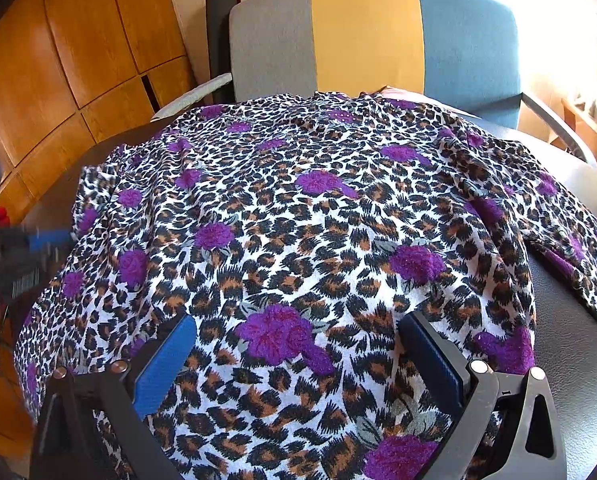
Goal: Fold clothes
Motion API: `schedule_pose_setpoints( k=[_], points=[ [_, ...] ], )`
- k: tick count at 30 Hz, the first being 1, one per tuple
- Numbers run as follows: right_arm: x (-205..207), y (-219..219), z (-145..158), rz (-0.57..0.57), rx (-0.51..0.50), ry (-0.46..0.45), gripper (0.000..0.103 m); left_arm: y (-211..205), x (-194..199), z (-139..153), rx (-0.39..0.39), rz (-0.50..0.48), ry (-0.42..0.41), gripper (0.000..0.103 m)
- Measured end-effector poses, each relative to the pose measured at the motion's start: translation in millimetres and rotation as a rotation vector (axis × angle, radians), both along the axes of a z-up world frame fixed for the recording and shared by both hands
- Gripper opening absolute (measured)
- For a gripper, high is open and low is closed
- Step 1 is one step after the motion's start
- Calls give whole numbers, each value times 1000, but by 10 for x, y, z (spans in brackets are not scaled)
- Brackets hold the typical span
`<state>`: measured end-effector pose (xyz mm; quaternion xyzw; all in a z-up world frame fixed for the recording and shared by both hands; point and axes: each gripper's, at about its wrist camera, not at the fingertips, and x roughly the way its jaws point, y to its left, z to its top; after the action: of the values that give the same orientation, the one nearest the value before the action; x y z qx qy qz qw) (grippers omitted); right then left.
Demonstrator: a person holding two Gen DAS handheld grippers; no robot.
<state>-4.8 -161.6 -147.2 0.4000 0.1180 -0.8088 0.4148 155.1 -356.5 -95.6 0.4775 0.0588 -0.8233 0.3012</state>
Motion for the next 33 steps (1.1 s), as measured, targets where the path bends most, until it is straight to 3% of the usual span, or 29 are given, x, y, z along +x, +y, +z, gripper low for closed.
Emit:
schedule_pose_setpoints(
  k=[2, 5, 7, 10, 16, 22, 23, 24, 26, 29, 33],
  points=[
    [1, -4, 0, 0, 4, 2, 103, 6, 141, 1, 60, 25, 63, 19],
    [4, -10, 0, 1, 9, 6, 103, -317, 335, 79, 133, 153, 131, 19],
    [2, -10, 0, 2, 12, 8, 103, -487, 344, 109, 190, 188, 177, 18],
    [4, -11, 3, 3, 13, 9, 103, -686, 309, 213, 266, 184, 230, 26],
    [-13, 3, 11, 6, 7, 3, 103, -974, -33, 57, 428, 132, 214, 28],
    [-22, 3, 10, 6, 3, 0, 103, -1012, -251, -162, 414, 120, 168, 27],
    [-22, 2, 10, 6, 3, 0, 103, -995, -243, -160, 390, 132, 167, 22],
    [-21, 0, 10, 6, 4, 0, 103, -978, -224, -144, 358, 147, 165, 6],
    [-19, -3, 9, 6, 5, 1, 103, -996, -233, -132, 326, 173, 161, 3],
    [-11, -6, 6, 5, 7, 2, 103, -1122, -67, 99, 267, 287, 230, 2],
    [-4, -7, 6, 5, 8, 3, 103, -1436, 414, 708, 140, 539, 379, 2]
  ],
)
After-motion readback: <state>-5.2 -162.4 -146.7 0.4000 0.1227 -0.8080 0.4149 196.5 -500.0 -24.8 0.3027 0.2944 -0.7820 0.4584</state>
